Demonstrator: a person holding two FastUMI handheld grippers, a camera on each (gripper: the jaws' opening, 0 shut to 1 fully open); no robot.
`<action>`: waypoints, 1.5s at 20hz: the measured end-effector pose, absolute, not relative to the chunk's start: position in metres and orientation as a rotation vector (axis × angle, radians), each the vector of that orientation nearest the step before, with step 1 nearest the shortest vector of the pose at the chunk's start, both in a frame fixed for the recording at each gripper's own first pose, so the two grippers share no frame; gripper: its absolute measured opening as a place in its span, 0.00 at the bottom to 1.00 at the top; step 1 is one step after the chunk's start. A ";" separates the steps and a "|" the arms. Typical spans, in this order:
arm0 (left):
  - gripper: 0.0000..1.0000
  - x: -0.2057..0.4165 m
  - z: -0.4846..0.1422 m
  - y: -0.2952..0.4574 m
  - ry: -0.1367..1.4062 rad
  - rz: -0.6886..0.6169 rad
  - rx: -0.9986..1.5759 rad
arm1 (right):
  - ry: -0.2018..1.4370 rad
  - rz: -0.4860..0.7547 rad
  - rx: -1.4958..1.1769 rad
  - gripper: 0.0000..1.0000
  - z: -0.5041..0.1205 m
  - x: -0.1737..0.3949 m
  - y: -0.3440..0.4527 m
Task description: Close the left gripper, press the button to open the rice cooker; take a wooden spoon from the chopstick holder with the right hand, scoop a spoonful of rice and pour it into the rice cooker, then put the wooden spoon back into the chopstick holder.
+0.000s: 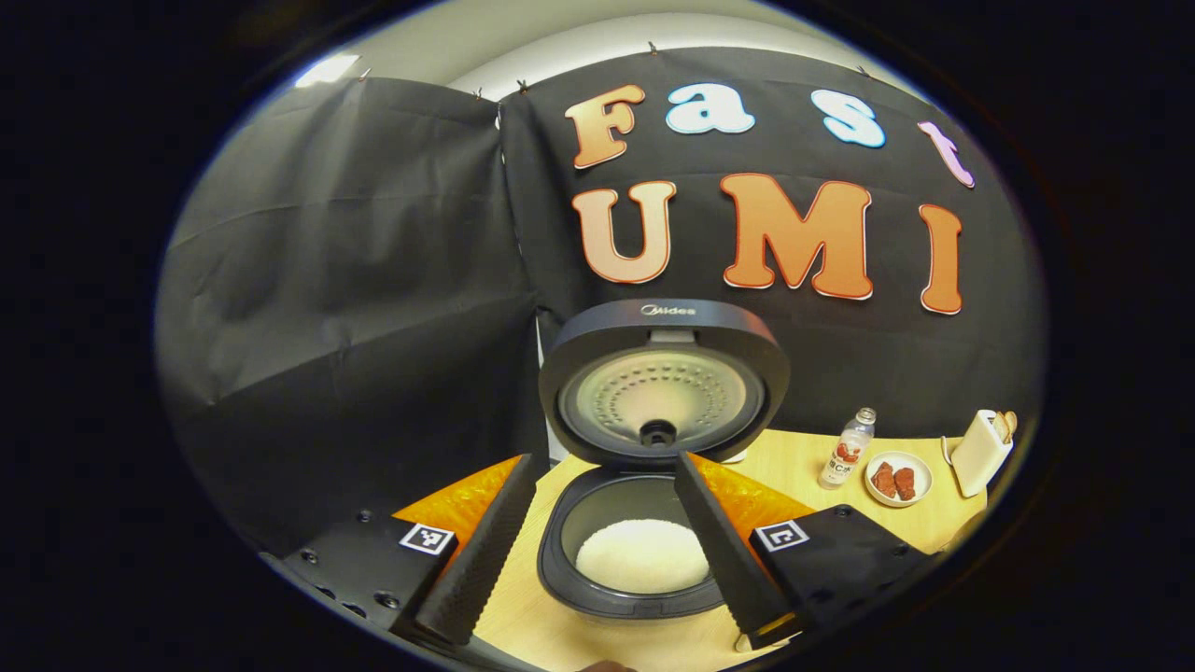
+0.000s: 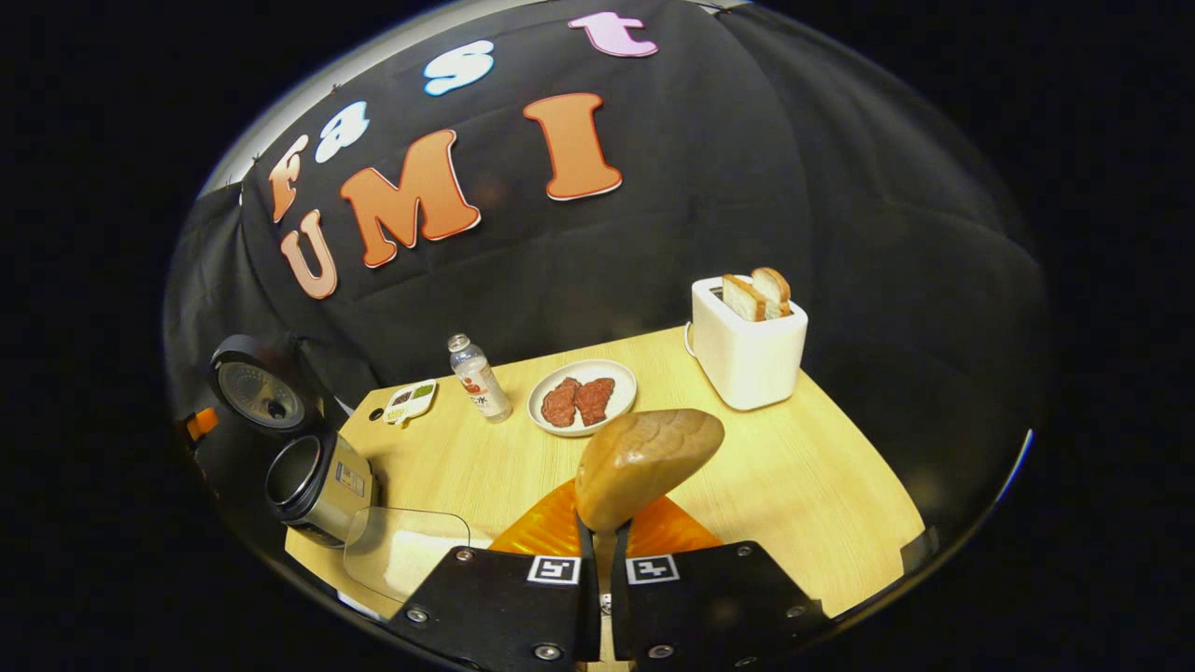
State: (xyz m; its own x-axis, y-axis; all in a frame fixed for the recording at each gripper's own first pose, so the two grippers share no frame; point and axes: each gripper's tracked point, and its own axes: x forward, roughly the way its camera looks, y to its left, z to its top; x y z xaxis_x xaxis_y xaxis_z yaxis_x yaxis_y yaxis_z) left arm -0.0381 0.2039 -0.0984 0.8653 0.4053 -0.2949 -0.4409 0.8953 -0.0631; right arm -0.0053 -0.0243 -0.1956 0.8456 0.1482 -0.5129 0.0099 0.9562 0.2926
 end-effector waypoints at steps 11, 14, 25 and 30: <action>1.00 -0.016 -0.064 0.219 0.220 0.458 -0.117 | 0.727 0.041 0.401 0.08 -0.280 -0.023 -0.017; 0.99 -0.001 -0.027 0.237 0.151 0.459 -0.134 | 0.752 0.044 0.441 0.14 -0.281 -0.023 -0.021; 0.96 0.121 -0.010 0.253 0.299 0.380 -0.207 | 0.655 -0.042 0.415 0.85 -0.226 -0.023 -0.069; 0.97 0.127 -0.047 0.255 0.458 0.397 -0.187 | 0.605 -0.058 0.434 0.87 -0.212 -0.022 -0.076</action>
